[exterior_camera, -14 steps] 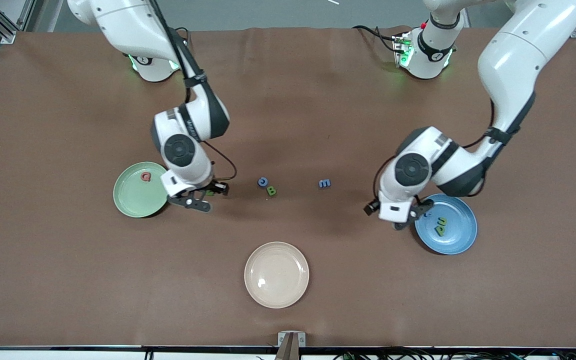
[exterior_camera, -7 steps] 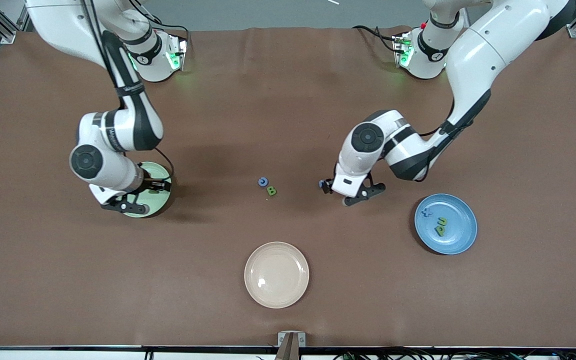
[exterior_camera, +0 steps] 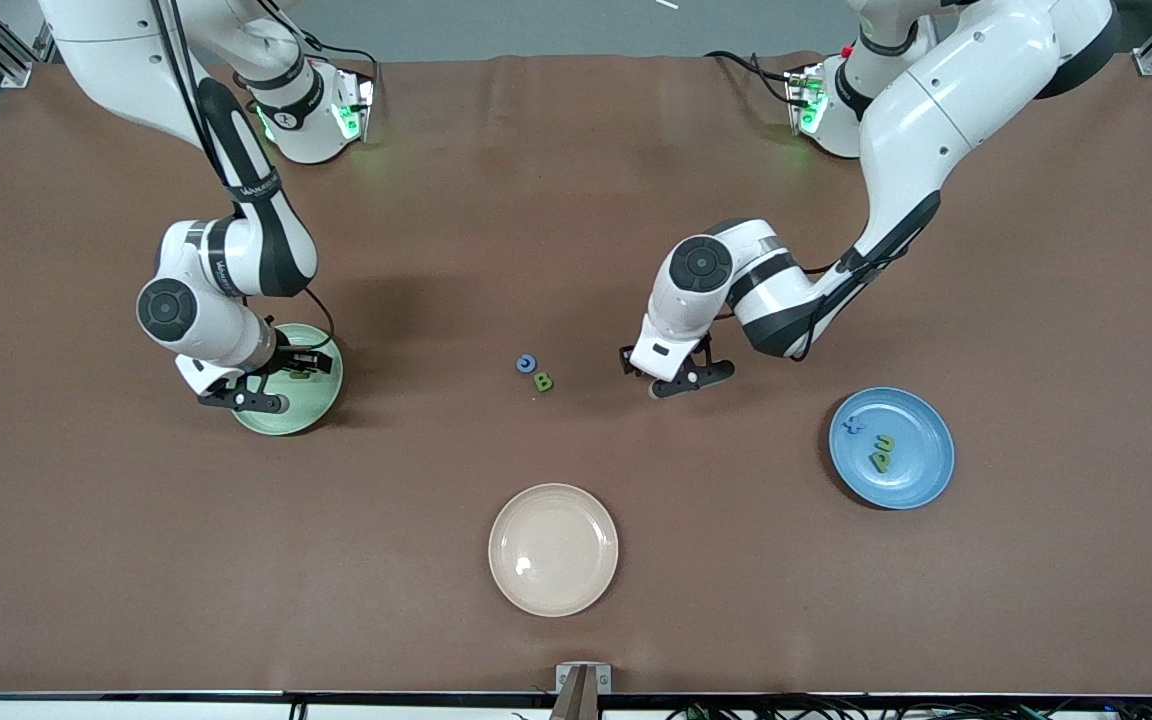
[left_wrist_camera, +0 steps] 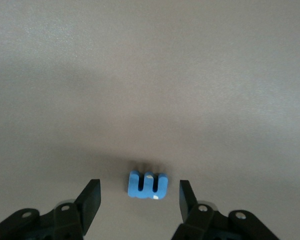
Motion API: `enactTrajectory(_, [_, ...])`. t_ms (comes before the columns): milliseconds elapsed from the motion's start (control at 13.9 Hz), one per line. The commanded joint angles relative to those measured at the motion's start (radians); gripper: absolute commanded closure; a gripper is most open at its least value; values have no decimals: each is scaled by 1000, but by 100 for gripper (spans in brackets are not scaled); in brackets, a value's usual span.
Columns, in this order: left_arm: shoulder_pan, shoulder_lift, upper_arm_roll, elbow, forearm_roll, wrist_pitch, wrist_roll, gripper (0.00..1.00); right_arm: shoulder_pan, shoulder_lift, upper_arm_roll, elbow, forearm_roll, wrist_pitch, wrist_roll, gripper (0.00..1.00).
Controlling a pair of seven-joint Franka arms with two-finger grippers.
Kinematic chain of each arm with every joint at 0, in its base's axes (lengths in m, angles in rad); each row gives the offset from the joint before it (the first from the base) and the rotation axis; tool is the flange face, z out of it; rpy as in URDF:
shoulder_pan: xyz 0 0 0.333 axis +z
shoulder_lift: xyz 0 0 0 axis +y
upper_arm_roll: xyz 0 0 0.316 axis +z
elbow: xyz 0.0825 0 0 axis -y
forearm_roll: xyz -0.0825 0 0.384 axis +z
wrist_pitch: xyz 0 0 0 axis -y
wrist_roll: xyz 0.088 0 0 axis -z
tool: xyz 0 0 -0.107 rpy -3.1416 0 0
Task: Sort upper and lower case letters into plates
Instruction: 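Drop the Z in the green plate while the left gripper grasps the m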
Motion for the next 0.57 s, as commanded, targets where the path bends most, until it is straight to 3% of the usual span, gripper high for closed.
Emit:
enactTrajectory(0, [-63,12,50,25,26,18,-12,31,11,8,5,-18,24,14,-12,99])
enactTrajectory(359, [-81,22,73,27,26,49,-15,33,15,42,5,-15,26,20,-13,93])
enactTrajectory(430, [-81,24,74,24,26,49,-16,36,15,42,5,-15,26,18,-13,86])
enactTrajectory(502, [-81,24,74,21,26,49,-16,39,15,42,5,-15,26,17,-12,67])
